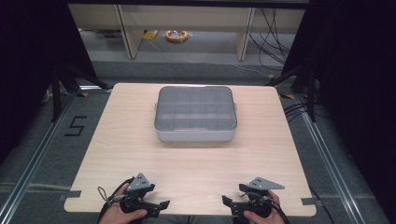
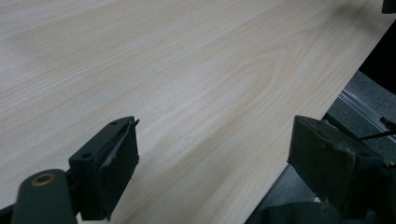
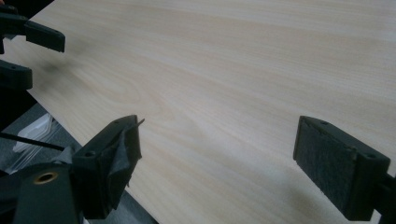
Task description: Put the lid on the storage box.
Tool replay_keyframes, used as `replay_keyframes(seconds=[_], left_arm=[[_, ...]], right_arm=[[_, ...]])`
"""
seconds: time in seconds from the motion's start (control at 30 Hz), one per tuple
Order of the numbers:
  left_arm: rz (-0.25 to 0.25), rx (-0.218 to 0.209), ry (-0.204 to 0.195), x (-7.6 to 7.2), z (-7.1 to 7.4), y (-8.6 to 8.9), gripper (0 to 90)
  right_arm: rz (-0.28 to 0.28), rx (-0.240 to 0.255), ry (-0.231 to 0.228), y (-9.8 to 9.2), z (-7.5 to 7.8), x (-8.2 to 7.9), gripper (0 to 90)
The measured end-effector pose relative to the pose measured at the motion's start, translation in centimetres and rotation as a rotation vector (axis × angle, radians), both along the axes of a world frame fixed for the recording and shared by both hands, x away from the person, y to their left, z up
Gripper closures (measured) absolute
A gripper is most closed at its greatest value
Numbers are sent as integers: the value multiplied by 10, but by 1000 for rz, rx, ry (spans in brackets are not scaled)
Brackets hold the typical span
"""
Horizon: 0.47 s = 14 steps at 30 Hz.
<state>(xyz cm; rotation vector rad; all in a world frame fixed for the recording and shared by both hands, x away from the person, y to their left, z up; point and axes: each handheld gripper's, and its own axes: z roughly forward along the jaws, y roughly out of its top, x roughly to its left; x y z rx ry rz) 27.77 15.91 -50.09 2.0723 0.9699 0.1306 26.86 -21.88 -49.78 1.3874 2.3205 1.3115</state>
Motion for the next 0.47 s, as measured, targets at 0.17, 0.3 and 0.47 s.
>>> replay_keyframes(seconds=[0.17,0.3,0.47], left_arm=[[-2,5,-2,0,0,1,153],[-3,4,-1,0,0,1,153],[-5,6,2,0,0,1,153]], right_arm=[[16,-14,-8,1,0,-3,160],[9,-26,-24,0,0,-3,160],[2,0,-19,2,-1,-3,160]])
